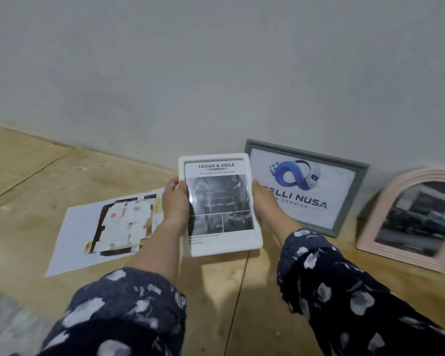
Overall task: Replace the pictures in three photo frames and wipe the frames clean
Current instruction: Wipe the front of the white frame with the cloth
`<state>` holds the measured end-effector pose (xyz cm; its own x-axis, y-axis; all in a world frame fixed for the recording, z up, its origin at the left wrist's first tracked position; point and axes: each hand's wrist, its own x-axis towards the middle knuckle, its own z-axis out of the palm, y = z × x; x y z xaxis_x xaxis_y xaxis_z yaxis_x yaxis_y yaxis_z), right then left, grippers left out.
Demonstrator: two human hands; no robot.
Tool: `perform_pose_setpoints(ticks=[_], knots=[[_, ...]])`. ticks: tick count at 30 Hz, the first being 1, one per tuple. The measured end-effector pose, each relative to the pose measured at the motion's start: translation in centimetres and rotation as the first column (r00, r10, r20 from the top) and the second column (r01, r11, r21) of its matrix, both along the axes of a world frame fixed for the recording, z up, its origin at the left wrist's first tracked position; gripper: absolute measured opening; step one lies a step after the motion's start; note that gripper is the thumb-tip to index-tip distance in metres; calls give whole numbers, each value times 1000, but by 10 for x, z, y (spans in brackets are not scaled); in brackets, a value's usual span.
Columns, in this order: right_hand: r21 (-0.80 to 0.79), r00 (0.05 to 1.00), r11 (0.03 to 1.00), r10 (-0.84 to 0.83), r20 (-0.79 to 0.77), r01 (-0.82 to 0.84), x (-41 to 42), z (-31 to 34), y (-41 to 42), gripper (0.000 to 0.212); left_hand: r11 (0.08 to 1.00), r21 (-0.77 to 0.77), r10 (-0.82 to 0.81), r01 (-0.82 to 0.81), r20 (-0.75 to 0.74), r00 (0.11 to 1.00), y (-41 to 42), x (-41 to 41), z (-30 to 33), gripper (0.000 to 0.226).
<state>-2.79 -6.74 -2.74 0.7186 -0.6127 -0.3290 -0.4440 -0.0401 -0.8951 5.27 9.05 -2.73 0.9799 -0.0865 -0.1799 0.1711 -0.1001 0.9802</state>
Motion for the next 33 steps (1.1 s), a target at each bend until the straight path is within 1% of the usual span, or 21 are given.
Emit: perform_pose_setpoints(ticks=[1,3,5,6,8,9,12,15,18,20,22,23,24,26,27,28,29,31,33], knots=[[19,998,998,-59,16,58,-9,0,-13,51,999,-2,-52,52,3,999,-15,-6,1,27],[82,981,979,-189,38,186,-39,8,-39,44,985,-16,-171,171,6,985,-50,-22,7,26],[129,951,946,-305,49,297,-72,10,-65,40,947,12,-322,322,5,947,-83,-40,9,24],[151,935,928,-352,52,341,-92,13,-74,40,911,49,-409,409,-3,912,-97,-49,11,23],[134,893,893,-441,84,429,-132,16,-95,43,807,92,-582,583,-40,812,-128,-72,15,22],[115,870,873,-484,95,473,-150,14,-107,44,755,97,-646,648,-53,761,-142,-84,17,20],[83,782,787,-616,92,611,-208,23,-134,40,599,95,-787,795,-111,606,-185,-125,24,21],[84,701,708,-706,96,701,-259,29,-154,39,439,131,-874,889,-168,457,-221,-164,27,28],[96,625,634,-773,105,768,-311,34,-169,39,337,79,-904,938,-251,346,-256,-205,32,28],[108,571,582,-812,118,806,-348,31,-183,41,257,78,-921,963,-282,269,-279,-235,36,26],[111,524,539,-840,138,835,-378,29,-196,41,194,50,-929,980,-312,200,-297,-263,39,32],[116,508,526,-847,154,842,-390,27,-203,41,174,0,-932,985,-322,165,-305,-274,39,39],[127,494,514,-855,159,848,-403,26,-210,40,175,-83,-934,981,-328,139,-314,-287,40,46],[163,468,498,-863,193,851,-427,27,-227,38,234,-299,-927,925,-356,119,-331,-313,41,59],[174,461,497,-862,209,850,-438,27,-237,37,257,-379,-926,889,-360,114,-341,-326,41,66],[181,464,503,-858,219,845,-442,29,-242,38,261,-420,-929,869,-353,109,-349,-330,38,74],[188,467,511,-853,231,839,-451,29,-251,40,264,-433,-930,862,-351,108,-360,-339,35,84],[182,481,526,-843,242,831,-472,26,-276,44,304,-392,-916,869,-369,154,-388,-360,27,99],[149,497,539,-832,245,829,-489,19,-297,39,350,-366,-907,862,-363,213,-412,-382,20,104]])
